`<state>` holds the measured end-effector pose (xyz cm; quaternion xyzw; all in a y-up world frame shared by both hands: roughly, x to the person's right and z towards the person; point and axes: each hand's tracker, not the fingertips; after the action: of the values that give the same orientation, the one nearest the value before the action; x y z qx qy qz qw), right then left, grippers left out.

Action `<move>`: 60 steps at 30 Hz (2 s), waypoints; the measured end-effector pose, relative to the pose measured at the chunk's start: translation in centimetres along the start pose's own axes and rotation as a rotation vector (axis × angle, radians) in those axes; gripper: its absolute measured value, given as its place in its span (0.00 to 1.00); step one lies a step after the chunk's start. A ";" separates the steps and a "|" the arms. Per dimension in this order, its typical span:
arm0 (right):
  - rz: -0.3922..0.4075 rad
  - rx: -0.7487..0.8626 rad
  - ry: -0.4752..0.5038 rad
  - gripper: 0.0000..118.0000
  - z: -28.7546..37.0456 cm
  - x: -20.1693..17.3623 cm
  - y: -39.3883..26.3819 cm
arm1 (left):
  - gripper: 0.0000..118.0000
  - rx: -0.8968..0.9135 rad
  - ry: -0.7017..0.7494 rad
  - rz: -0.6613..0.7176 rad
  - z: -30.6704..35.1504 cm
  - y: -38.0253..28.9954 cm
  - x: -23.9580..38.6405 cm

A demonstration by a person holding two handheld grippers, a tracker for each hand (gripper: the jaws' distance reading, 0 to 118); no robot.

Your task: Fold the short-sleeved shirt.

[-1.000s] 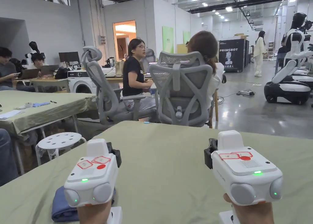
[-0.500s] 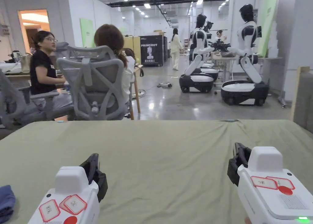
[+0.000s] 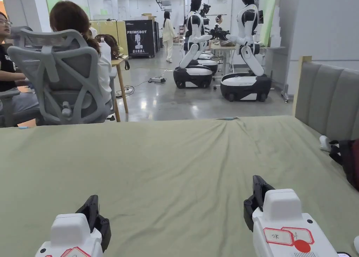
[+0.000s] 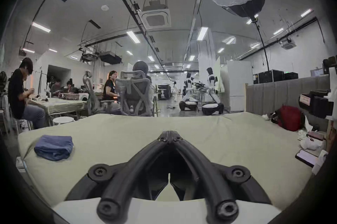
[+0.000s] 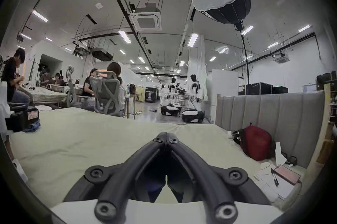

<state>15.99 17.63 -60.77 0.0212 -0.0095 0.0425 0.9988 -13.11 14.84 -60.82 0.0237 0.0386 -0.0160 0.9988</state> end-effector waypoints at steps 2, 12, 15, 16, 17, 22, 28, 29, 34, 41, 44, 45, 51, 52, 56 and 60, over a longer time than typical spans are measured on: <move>-0.013 -0.009 -0.001 0.00 -0.8 0.1 0.0 | 0.00 -0.015 -0.002 -0.008 -0.8 0.1 0.1; -0.020 -0.036 -0.018 0.00 -2.6 1.2 -0.1 | 0.00 -0.014 0.010 0.009 -1.5 0.2 0.2; -0.008 -0.051 -0.021 0.00 -2.3 1.5 -0.4 | 0.00 -0.024 0.025 0.012 -1.3 0.2 0.8; -0.018 -0.057 -0.024 0.00 -2.3 1.7 -0.5 | 0.00 -0.020 0.009 0.009 -1.2 0.2 1.0; -0.042 -0.065 -0.027 0.00 -2.2 1.9 -0.7 | 0.00 -0.020 -0.003 0.006 -1.2 0.1 1.2; -0.045 -0.085 0.010 0.99 -1.5 2.0 0.0 | 1.00 -0.062 -0.023 0.034 -1.9 -0.3 1.4; -0.023 -0.054 0.027 1.00 -2.1 2.8 -1.5 | 1.00 -0.064 -0.020 0.023 -1.6 -0.4 2.0; -0.020 -0.057 0.024 1.00 -2.1 3.0 -1.6 | 1.00 -0.068 -0.025 0.020 -1.5 -0.4 2.2; -0.024 -0.040 0.031 1.00 -2.0 3.2 -1.7 | 1.00 -0.039 -0.023 0.003 -1.3 -0.4 2.3; -0.009 -0.018 0.016 1.00 -1.9 2.6 -1.2 | 1.00 -0.014 -0.021 0.008 -1.3 0.1 2.4; -0.001 -0.024 0.015 1.00 -1.8 2.3 -1.0 | 1.00 -0.004 -0.027 0.009 -1.0 0.4 2.5; 0.002 -0.027 0.017 1.00 -1.8 2.4 -1.0 | 1.00 -0.005 -0.033 0.004 -0.9 0.5 2.6; -0.008 -0.026 0.018 1.00 -1.7 2.0 -0.8 | 1.00 -0.002 -0.040 -0.002 -0.8 0.5 2.8; -0.010 -0.025 0.020 1.00 -1.7 1.9 -0.8 | 1.00 -0.004 -0.042 0.001 -0.8 0.5 2.8; -0.005 -0.024 0.011 1.00 -1.6 1.8 -0.6 | 1.00 -0.011 -0.051 0.000 -0.8 0.3 2.8; -0.010 -0.020 -0.007 1.00 -1.7 1.9 -0.7 | 1.00 -0.011 -0.052 -0.022 -0.7 0.2 3.0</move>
<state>17.95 17.19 -62.42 0.0116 -0.0133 0.0374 0.9991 -10.13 15.00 -61.75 0.0171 0.0130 -0.0272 0.9994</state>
